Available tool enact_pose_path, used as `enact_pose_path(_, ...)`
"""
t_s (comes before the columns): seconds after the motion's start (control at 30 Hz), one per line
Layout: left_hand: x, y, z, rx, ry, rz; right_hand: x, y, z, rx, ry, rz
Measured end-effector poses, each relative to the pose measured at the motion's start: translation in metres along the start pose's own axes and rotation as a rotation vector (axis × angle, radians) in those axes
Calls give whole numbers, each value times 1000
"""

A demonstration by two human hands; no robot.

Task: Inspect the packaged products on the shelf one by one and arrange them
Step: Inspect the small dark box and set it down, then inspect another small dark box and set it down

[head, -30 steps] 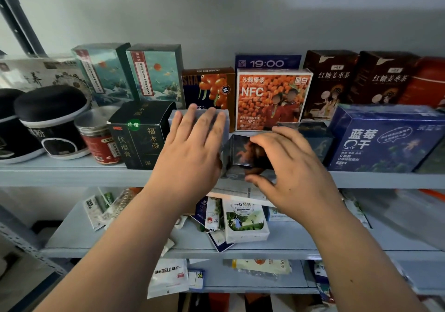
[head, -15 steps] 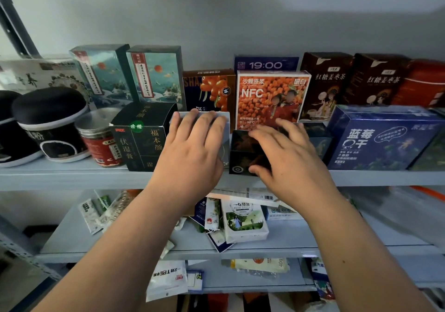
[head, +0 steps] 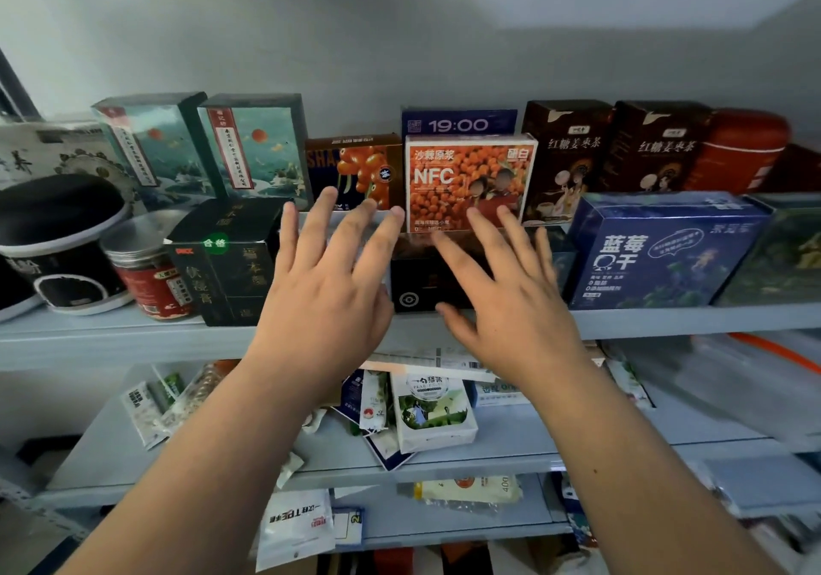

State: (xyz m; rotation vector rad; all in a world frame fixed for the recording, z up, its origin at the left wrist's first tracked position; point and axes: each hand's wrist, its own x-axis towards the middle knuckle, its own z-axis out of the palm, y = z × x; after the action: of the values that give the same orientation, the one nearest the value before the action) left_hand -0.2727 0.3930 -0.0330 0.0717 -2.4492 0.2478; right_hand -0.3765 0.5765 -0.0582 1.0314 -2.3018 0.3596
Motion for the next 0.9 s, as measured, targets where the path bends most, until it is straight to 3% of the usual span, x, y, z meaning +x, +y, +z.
enact_pose_path(0.2,23,52,7,-59,-23,119,-52,37,-8,94,138,35)
enact_pose_path(0.33,52,84,16,-37,-154,173,-74,62,-10,111,155,25)
enact_pose_path(0.5,84,111,17,-9,-359,112,-85,84,-11,157,135,60)
enact_pose_path(0.77,88,112,9,-195,-340,20,-89,113,-11,251,111,42)
enact_pose_path(0.9,74,116,-4,-304,-242,-1,-90,116,-16,350,125,30)
